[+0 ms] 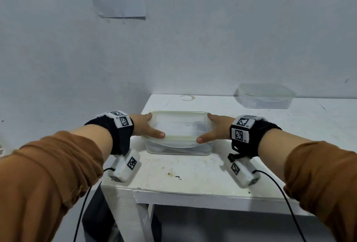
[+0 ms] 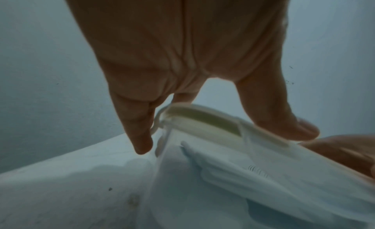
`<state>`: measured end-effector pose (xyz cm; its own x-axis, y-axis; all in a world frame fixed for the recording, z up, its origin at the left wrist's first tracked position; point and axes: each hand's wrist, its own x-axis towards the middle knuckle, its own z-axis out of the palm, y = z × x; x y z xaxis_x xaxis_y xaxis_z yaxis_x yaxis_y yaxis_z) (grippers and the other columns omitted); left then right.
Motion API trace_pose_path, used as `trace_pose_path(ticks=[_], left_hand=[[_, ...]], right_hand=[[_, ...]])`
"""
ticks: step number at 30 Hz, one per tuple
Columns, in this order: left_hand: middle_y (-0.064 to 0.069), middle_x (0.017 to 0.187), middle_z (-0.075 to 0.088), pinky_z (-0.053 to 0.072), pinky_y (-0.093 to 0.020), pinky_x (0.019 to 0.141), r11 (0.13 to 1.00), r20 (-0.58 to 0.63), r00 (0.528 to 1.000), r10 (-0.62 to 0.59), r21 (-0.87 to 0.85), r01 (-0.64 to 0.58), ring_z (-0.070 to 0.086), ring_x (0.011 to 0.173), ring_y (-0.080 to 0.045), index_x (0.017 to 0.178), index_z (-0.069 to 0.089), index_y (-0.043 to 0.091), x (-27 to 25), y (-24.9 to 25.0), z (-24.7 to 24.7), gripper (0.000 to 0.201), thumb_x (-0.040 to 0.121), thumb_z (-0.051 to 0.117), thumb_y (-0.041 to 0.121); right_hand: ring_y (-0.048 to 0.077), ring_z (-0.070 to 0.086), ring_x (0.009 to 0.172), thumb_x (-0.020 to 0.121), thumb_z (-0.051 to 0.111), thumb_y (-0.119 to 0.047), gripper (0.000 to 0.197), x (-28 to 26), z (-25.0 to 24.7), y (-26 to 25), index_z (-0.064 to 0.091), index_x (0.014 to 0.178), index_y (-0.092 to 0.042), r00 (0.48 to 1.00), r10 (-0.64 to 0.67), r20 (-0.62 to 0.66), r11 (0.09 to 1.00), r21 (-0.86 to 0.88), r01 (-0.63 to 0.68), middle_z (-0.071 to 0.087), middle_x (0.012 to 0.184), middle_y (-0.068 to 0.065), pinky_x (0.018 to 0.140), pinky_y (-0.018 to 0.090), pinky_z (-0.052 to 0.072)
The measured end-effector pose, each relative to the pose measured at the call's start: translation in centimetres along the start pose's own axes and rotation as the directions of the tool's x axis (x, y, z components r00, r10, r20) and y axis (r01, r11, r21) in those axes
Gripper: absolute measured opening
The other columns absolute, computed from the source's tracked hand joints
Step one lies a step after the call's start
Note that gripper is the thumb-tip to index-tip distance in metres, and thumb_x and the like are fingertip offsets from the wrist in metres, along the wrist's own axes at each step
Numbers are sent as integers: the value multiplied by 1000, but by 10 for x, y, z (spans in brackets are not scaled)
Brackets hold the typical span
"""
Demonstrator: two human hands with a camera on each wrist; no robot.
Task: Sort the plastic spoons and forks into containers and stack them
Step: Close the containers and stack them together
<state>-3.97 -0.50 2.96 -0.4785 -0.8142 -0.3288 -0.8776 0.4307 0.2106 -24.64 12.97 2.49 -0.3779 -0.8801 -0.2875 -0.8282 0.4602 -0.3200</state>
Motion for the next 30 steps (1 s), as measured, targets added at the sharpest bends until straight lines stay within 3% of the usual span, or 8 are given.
trace_pose_path(ticks=[9, 17, 24, 30], left_hand=[[-4, 155, 23, 19, -32, 112, 996, -36, 998, 55, -63, -57, 23, 142, -23, 151, 6, 16, -1, 47, -7, 101, 78, 64, 56], [-3, 155, 23, 17, -33, 114, 989, -16, 991, 134, -53, -135, 23, 142, -23, 151, 5, 17, 15, 152, 5, 104, 76, 62, 60], [-2, 155, 24, 19, -31, 112, 982, 17, 983, 184, -45, -183, 25, 141, -23, 151, 3, 17, 33, 243, 25, 104, 77, 61, 60], [-3, 153, 29, 22, -31, 110, 981, 23, 983, 184, -65, -182, 29, 139, -23, 151, 5, 15, 45, 296, 44, 101, 79, 61, 58]], right_hand=[[23, 26, 140, 69, 67, -63, 110, 0, -29, 43, 8, 151, -19, 997, -23, -71, 999, -28, 21, 25, 154, 2, 112, 36, 24], [22, 28, 139, 61, 69, -69, 117, -6, -78, 145, 10, 150, -21, 997, 40, -73, 998, -42, -43, 28, 153, 0, 115, 41, 22], [22, 27, 140, 67, 71, -61, 112, -10, -110, 234, 8, 151, -21, 992, 86, -94, 995, -41, -90, 25, 154, 3, 115, 36, 22], [23, 26, 141, 66, 71, -62, 114, -4, -122, 289, 6, 151, -23, 993, 96, -65, 994, -36, -99, 24, 154, 3, 115, 40, 21]])
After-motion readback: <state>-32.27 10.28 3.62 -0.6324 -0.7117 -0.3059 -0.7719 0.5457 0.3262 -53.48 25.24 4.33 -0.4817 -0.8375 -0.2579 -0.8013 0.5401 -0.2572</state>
